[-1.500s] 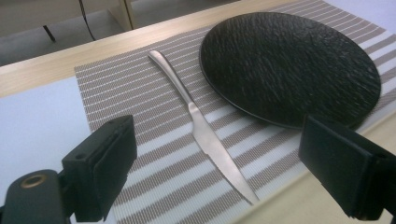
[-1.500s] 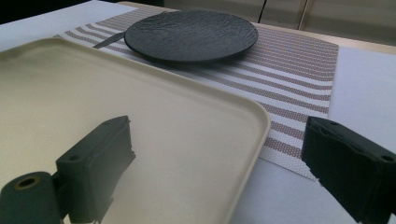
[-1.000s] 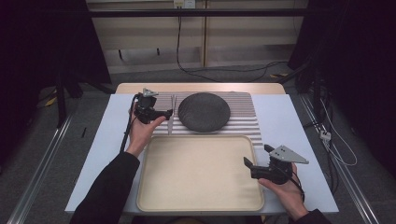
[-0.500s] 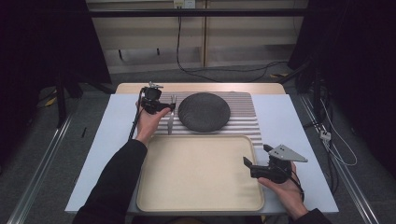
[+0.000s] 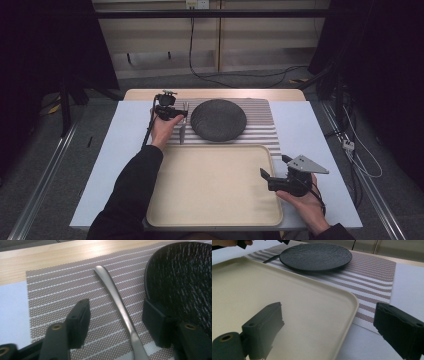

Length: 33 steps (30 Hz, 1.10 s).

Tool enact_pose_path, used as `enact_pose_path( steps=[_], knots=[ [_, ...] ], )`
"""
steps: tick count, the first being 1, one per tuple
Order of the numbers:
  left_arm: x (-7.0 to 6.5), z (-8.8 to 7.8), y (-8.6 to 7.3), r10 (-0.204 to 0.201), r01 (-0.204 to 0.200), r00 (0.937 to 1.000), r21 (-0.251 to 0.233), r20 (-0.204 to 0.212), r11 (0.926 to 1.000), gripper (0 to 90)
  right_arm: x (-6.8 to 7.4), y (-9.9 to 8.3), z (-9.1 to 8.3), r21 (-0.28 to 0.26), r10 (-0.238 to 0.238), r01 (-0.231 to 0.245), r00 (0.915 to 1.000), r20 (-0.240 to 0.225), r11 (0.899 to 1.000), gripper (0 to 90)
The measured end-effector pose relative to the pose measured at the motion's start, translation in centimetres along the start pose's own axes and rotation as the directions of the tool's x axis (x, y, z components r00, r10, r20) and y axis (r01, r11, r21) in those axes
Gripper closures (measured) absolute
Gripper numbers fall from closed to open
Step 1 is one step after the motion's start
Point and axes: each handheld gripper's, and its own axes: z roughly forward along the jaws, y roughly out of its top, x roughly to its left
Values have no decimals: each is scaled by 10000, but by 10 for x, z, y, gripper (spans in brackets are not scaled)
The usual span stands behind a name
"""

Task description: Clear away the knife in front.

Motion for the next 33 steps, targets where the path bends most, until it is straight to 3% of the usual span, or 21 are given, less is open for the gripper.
enact_pose_path(
  steps=[7, 18, 22, 33],
  knots=[
    [-3, 12, -3, -30, 31, 10000, 208, -60, 9998, 505, 0, 0, -1, -12, 0, 0, 10000, 17, 10000, 86],
    [-12, 25, -1, 269, -261, 9996, 558, -132, 9981, 659, 0, 0, -1, -9, -4, 4, 10000, -10, 10000, 86],
    [-13, 25, 0, 383, -360, 9987, 680, -331, 9970, 682, 0, 0, -1, -16, -14, 14, 10000, -18, 10000, 86],
    [-12, 26, 6, 235, -232, 9997, 1115, -18, 9935, 746, 0, 0, -1, -13, -18, 18, 10000, -28, 10000, 86]
  ],
)
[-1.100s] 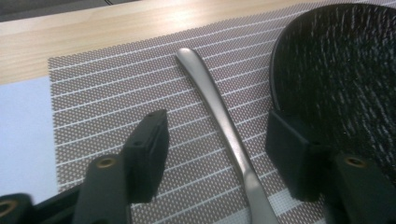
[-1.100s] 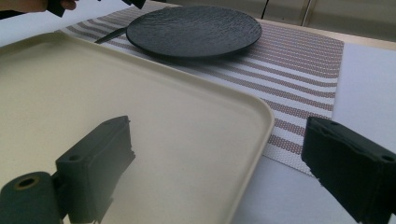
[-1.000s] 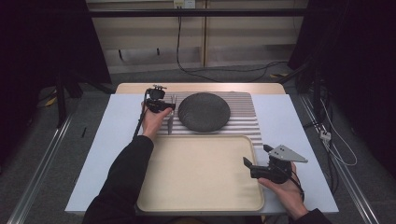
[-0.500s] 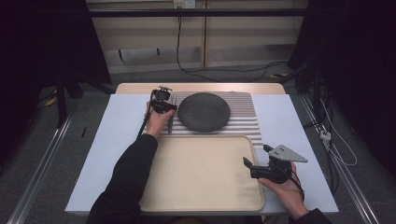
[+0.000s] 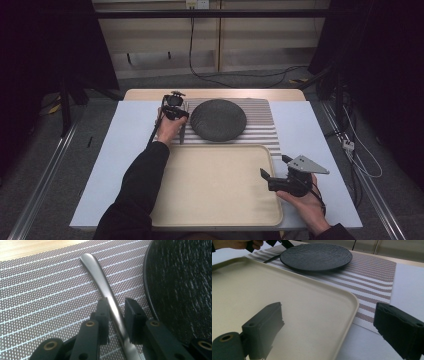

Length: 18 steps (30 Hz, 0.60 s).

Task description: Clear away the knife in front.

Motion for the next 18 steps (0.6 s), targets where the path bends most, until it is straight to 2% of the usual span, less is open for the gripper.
enact_pose_path(
  steps=[6, 10, 18],
  knots=[
    [-1, 2, 3, -20, 18, 9998, 73, 180, 10000, 784, 0, 0, 0, 14, 9, -9, 10000, -3, 10000, 86],
    [-2, 2, 4, 221, -225, 9996, 246, 203, 9994, 798, 0, 0, 0, 23, 21, -21, 10000, -5, 10000, 86],
    [1, 1, 6, 140, -154, 9994, 428, 313, 9990, 795, -1, 0, 1, 45, 21, -21, 10000, -12, 10000, 86]
  ],
)
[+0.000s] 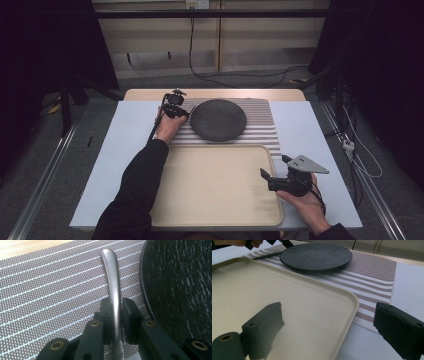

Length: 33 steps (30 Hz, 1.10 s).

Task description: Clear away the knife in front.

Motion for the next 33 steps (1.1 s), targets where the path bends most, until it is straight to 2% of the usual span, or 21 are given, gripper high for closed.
enact_pose_path(
  steps=[7, 9, 12, 15, 17, 22, 28, 33],
  knots=[
    [-4, 0, 2, 180, -174, 9994, 207, -281, 9996, 791, 0, 0, 0, 14, 10, -10, 10000, -12, 10000, 86],
    [-4, 1, 3, 30, -23, 9997, 266, -242, 9996, 795, 0, 0, 0, 16, 10, -10, 10000, -8, 10000, 86],
    [-4, 0, 4, 83, -75, 9996, 315, -262, 9995, 800, 0, 0, 0, 24, 4, -4, 10000, -23, 10000, 87],
    [-3, 0, 4, -95, 99, 9998, 250, -166, 9996, 801, 0, 0, 0, 30, 25, -25, 10000, -12, 10000, 87],
    [-2, 0, 4, 32, -28, 9999, 277, -161, 9996, 801, 0, 0, 0, 21, 21, -21, 10000, -24, 10000, 87],
    [-2, 0, 5, 57, -53, 9999, 278, -113, 9996, 802, 0, 0, 0, 35, 41, -41, 10000, -18, 10000, 87],
    [3, -4, 7, -86, 86, 10000, 151, -11, 9998, 802, 0, 0, 0, 41, 31, -31, 10000, -15, 10000, 87],
    [4, -7, 9, -25, 25, 10000, 98, -50, 9999, 802, 0, 0, 0, 30, 27, -27, 10000, -23, 10000, 87]
  ],
)
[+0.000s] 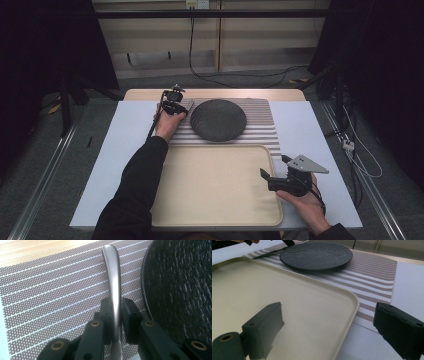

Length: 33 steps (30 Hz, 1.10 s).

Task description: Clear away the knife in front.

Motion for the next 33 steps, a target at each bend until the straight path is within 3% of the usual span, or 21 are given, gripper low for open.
enact_pose_path(
  steps=[10, 16, 28, 33],
  knots=[
    [0, 5, -4, 110, -112, 9999, 469, 39, 9988, 794, 0, 0, 0, 1, 23, -23, 10000, 6, 10000, 87],
    [-1, 4, -4, 301, -299, 9995, 517, -24, 9982, 794, 1, 0, 0, -5, -4, 4, 10000, 17, 10000, 88],
    [-1, 4, -3, 160, -155, 9998, 443, -115, 9989, 801, 0, 0, 0, -6, 4, -4, 10000, 13, 10000, 88],
    [2, -3, 1, 140, -142, 9999, 294, 42, 9995, 802, 1, 0, -1, -25, -9, 9, 10000, 12, 10000, 88]
  ],
)
